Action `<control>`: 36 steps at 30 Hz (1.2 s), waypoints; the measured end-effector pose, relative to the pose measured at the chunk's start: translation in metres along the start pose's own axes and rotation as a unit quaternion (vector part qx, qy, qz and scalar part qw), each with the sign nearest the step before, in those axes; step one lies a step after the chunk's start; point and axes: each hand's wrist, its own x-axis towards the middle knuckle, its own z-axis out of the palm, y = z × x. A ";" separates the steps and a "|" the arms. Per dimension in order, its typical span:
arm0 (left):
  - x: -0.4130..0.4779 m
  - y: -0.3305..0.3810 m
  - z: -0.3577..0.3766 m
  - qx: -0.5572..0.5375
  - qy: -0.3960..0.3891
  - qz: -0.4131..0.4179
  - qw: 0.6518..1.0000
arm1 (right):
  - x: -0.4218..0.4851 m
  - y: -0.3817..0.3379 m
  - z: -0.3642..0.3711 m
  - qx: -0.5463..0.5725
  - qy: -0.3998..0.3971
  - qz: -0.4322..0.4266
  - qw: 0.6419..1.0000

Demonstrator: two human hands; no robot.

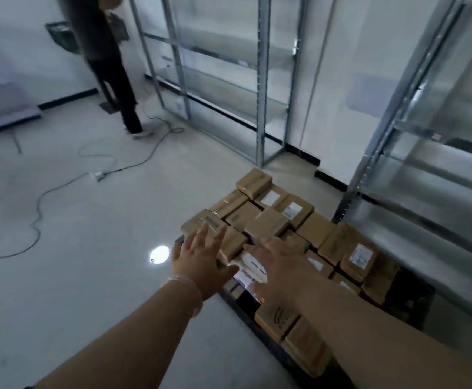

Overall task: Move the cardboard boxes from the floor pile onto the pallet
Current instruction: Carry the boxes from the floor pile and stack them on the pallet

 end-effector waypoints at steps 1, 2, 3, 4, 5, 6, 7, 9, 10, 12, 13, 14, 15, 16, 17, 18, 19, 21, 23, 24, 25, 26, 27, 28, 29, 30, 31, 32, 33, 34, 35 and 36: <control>-0.010 -0.019 -0.014 -0.005 0.012 -0.015 1.000 | 0.006 -0.023 -0.008 -0.011 0.007 -0.027 1.000; -0.020 -0.038 -0.025 -0.009 0.024 -0.027 0.999 | 0.013 -0.047 -0.013 -0.021 0.010 -0.054 0.998; -0.031 -0.059 -0.034 -0.009 0.036 -0.040 0.999 | 0.020 -0.072 -0.017 -0.030 0.010 -0.079 0.996; -0.041 -0.082 -0.042 -0.006 0.047 -0.056 0.997 | 0.028 -0.098 -0.018 -0.039 0.009 -0.102 0.994; -0.051 -0.106 -0.047 -0.001 0.054 -0.076 0.996 | 0.038 -0.122 -0.018 -0.051 0.005 -0.123 0.991; -0.062 -0.132 -0.053 0.001 0.058 -0.101 0.993 | 0.048 -0.148 -0.018 -0.066 -0.002 -0.144 0.987; -0.073 -0.158 -0.057 -0.001 0.060 -0.126 0.990 | 0.060 -0.174 -0.017 -0.081 -0.007 -0.166 0.983; -0.095 -0.212 -0.067 -0.003 0.069 -0.172 0.983 | 0.083 -0.229 -0.013 -0.098 -0.013 -0.211 0.972; -0.105 -0.238 -0.071 -0.004 0.076 -0.190 0.979 | 0.094 -0.258 -0.010 -0.104 -0.015 -0.233 0.967; -0.127 -0.289 -0.081 -0.010 0.093 -0.224 0.970 | 0.113 -0.317 -0.003 -0.117 -0.015 -0.275 0.954; -0.139 -0.314 -0.085 -0.014 0.098 -0.241 0.965 | 0.120 -0.346 0.002 -0.122 -0.014 -0.294 0.948; -0.151 -0.336 -0.089 -0.017 0.101 -0.258 0.961 | 0.126 -0.374 0.008 -0.127 -0.014 -0.310 0.942; -0.163 -0.357 -0.093 -0.019 0.103 -0.273 0.956 | 0.132 -0.400 0.014 -0.129 -0.017 -0.324 0.937; -0.174 -0.377 -0.097 -0.021 0.105 -0.288 0.952 | 0.136 -0.425 0.020 -0.129 -0.022 -0.335 0.933; -0.185 -0.395 -0.099 -0.025 0.108 -0.303 0.946 | 0.141 -0.447 0.027 -0.131 -0.028 -0.346 0.929; -0.197 -0.412 -0.101 -0.031 0.111 -0.319 0.941 | 0.146 -0.468 0.033 -0.135 -0.035 -0.356 0.924; -0.208 -0.428 -0.102 -0.039 0.114 -0.335 0.934 | 0.150 -0.487 0.039 -0.141 -0.042 -0.368 0.918; -0.230 -0.455 -0.103 -0.050 0.119 -0.366 0.922 | 0.158 -0.524 0.049 -0.154 -0.053 -0.394 0.905; -0.251 -0.479 -0.102 -0.057 0.123 -0.398 0.907 | 0.165 -0.558 0.059 -0.163 -0.060 -0.419 0.891; -0.260 -0.490 -0.101 -0.062 0.125 -0.413 0.900 | 0.169 -0.575 0.063 -0.165 -0.062 -0.431 0.885; -0.269 -0.501 -0.100 -0.066 0.128 -0.429 0.892 | 0.174 -0.592 0.068 -0.166 -0.063 -0.444 0.878; -0.278 -0.512 -0.099 -0.070 0.130 -0.445 0.883 | 0.178 -0.607 0.074 -0.167 -0.066 -0.456 0.872; -0.286 -0.522 -0.097 -0.075 0.132 -0.461 0.875 | 0.183 -0.623 0.080 -0.168 -0.069 -0.469 0.865; -0.293 -0.532 -0.095 -0.081 0.134 -0.475 0.866 | 0.187 -0.637 0.086 -0.170 -0.074 -0.481 0.857; -0.300 -0.542 -0.093 -0.087 0.133 -0.489 0.858 | 0.192 -0.651 0.092 -0.175 -0.080 -0.493 0.848; -0.306 -0.552 -0.091 -0.092 0.131 -0.502 0.850 | 0.197 -0.665 0.097 -0.180 -0.087 -0.505 0.840; -0.310 -0.562 -0.089 -0.096 0.129 -0.514 0.843 | 0.203 -0.679 0.103 -0.184 -0.095 -0.515 0.832; -0.314 -0.573 -0.088 -0.100 0.127 -0.527 0.834 | 0.210 -0.693 0.107 -0.187 -0.102 -0.526 0.824; -0.316 -0.583 -0.088 -0.104 0.127 -0.541 0.825 | 0.218 -0.706 0.111 -0.188 -0.108 -0.536 0.816; -0.317 -0.594 -0.088 -0.108 0.128 -0.556 0.814 | 0.226 -0.720 0.115 -0.190 -0.112 -0.549 0.806; -0.317 -0.605 -0.089 -0.113 0.128 -0.570 0.804 | 0.235 -0.734 0.117 -0.196 -0.118 -0.563 0.794; -0.317 -0.615 -0.090 -0.118 0.128 -0.583 0.794 | 0.244 -0.748 0.118 -0.204 -0.124 -0.577 0.781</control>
